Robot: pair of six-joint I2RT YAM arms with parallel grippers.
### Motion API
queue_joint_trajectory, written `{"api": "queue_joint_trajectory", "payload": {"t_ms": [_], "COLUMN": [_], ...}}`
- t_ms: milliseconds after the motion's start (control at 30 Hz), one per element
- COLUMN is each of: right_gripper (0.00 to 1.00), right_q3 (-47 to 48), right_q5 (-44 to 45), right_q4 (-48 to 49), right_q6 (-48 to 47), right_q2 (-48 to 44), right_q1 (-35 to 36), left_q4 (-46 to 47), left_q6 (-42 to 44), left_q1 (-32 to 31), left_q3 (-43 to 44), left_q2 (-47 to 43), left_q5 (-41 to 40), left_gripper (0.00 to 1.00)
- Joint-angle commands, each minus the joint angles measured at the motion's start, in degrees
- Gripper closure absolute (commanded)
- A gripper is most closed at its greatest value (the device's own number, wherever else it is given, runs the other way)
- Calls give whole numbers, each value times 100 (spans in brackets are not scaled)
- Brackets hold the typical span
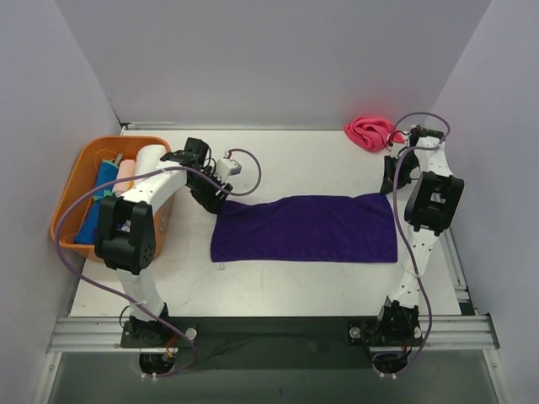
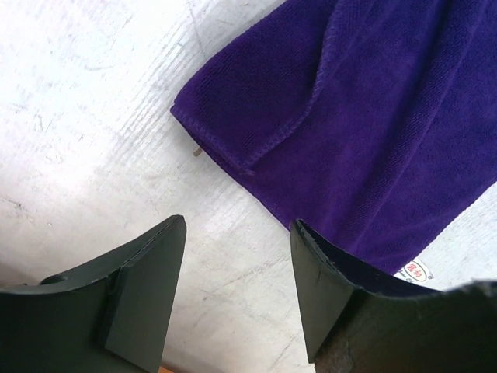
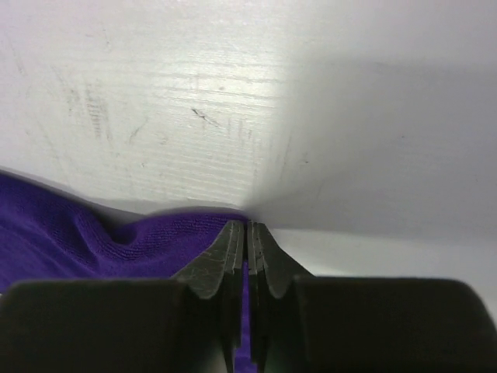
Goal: Roll the towels
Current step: Flatten the towel
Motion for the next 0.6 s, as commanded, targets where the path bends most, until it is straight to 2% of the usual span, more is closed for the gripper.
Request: {"api": "queue_joint_trajectory", "payload": {"t_ms": [0, 300, 567], "right_gripper": [100, 100, 100], "right_q3": [-80, -959, -2576], "right_q5": [-446, -1386, -1413], "right_q4": [-318, -300, -300], "right_q6": [-49, -549, -2069], "right_q2": [-284, -1804, -2884], "right_q1": [7, -389, -284], "left_q4": [-65, -118, -170], "left_q6": [-143, -319, -521], "left_q1": [195, 397, 511], "left_q3": [182, 95, 139], "left_q2": [-143, -196, -72], "left_q5": [317, 634, 792], "left_gripper": [33, 34, 34]}}
